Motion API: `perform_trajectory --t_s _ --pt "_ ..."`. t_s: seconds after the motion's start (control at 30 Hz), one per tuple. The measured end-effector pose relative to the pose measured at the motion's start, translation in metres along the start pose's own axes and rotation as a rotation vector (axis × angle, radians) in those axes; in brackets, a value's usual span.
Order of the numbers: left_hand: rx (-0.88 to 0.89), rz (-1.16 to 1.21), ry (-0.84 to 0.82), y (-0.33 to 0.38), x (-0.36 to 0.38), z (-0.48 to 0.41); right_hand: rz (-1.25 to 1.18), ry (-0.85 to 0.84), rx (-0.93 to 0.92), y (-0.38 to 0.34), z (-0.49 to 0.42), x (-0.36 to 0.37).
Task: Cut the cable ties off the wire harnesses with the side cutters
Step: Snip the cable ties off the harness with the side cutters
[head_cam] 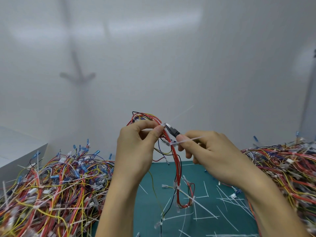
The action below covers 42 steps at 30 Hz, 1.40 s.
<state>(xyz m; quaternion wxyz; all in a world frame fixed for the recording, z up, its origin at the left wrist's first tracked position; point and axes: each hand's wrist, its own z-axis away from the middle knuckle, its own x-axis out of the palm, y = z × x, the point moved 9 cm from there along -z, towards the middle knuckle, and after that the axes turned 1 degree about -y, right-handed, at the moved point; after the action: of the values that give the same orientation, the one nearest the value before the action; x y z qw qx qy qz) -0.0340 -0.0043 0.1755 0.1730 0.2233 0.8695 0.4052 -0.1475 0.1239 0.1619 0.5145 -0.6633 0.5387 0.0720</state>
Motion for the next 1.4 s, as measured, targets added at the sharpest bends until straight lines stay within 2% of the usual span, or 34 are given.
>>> perform_trajectory --t_s 0.53,1.4 --pt "0.002 -0.075 -0.003 -0.002 0.000 -0.001 0.013 0.002 -0.026 -0.006 0.001 0.002" --pt "0.119 -0.321 0.029 0.010 -0.002 0.000 0.015 -0.027 0.017 -0.004 -0.001 0.011"
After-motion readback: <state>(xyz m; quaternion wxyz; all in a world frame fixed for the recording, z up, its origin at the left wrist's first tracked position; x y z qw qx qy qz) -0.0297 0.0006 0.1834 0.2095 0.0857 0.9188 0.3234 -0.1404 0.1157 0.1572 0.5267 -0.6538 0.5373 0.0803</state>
